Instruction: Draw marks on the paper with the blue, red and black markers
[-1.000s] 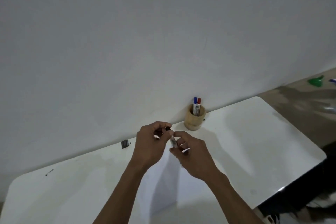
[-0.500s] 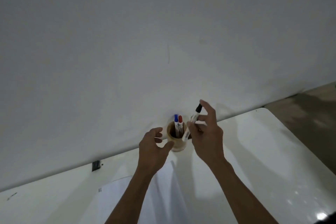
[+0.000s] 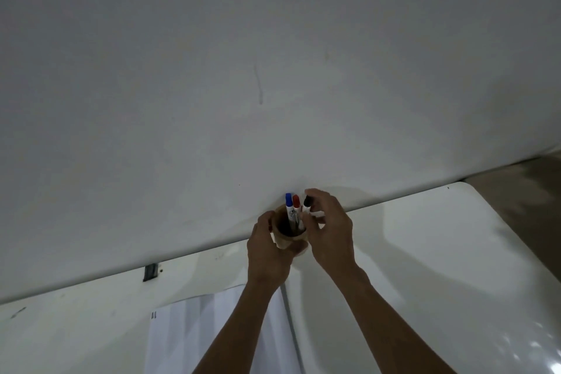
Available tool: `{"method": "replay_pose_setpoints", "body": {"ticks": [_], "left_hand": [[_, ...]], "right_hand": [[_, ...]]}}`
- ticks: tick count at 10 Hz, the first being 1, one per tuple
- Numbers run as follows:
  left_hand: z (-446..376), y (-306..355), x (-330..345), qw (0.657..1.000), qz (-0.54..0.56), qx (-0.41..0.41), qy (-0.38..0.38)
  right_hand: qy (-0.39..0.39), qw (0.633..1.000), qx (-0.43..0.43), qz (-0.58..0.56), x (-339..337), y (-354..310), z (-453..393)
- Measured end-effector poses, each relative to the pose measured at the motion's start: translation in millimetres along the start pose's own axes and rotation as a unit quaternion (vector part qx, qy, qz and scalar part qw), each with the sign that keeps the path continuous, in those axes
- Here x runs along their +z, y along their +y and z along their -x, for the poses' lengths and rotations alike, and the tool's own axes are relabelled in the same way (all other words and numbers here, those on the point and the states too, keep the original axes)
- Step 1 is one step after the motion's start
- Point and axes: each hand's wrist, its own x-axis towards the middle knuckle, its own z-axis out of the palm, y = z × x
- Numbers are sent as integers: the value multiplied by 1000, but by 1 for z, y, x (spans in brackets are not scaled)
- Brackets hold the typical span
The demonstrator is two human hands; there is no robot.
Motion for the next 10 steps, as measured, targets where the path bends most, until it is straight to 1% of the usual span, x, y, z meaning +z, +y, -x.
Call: {"method": "replay_pose_setpoints", "body": {"ticks": [1, 3, 6, 7, 9, 10], "left_hand": [[-1, -5, 1, 1000, 5, 6, 9], [-2, -9, 2, 1000, 3, 8, 21], [-2, -13, 2, 1000, 5, 19, 17], [-2, -10, 2, 1000, 5, 24, 16], [0, -6, -2, 1000, -10, 2, -6], [7, -7, -8, 999, -36, -32, 1]], "right_hand": [[1, 1000, 1, 14, 6, 6, 1], [-15, 995, 93, -9, 9, 6, -2], [-15, 991, 128, -34, 6, 5, -6], [-14, 991, 125, -43, 5, 5, -6], [-7, 992, 108, -66, -2, 0, -2], [9, 990, 118, -78, -7, -10, 3]]}}
